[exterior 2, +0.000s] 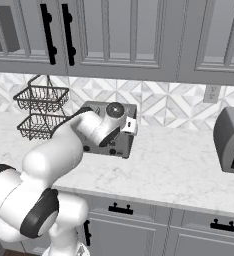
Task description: Start the toaster. Once the lever pops up, take the bread to the plate on the dining counter.
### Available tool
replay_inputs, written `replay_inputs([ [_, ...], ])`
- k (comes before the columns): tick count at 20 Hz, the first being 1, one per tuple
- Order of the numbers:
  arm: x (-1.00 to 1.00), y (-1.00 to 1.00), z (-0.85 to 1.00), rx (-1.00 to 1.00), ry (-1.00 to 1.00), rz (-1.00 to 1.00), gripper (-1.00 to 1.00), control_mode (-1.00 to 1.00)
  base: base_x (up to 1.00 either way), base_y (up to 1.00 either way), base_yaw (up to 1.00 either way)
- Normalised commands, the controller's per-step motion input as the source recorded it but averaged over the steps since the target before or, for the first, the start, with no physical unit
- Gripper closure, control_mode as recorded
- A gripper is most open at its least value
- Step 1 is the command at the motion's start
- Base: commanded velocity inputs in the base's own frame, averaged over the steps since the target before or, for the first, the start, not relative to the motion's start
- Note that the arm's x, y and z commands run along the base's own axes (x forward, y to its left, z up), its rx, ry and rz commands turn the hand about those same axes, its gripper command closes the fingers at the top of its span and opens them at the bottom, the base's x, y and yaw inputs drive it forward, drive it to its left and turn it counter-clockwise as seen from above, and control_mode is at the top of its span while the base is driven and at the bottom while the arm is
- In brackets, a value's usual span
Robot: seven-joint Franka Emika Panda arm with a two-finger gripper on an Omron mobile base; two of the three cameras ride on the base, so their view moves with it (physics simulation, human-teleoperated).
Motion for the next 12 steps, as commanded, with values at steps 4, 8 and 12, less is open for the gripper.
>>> replay_inputs([
  [4, 0.00, 0.00, 0.50, 0.00, -0.07, 0.00, -1.00, -1.00, 0.00, 0.00, 0.00],
  [8, 0.01, 0.00, 0.21, 0.00, -0.07, 0.00, -1.00, -1.00, 0.00, 0.00, 0.00],
  [12, 0.00, 0.00, 0.28, 0.00, -0.08, 0.00, -1.00, -1.00, 0.00, 0.00, 0.00],
])
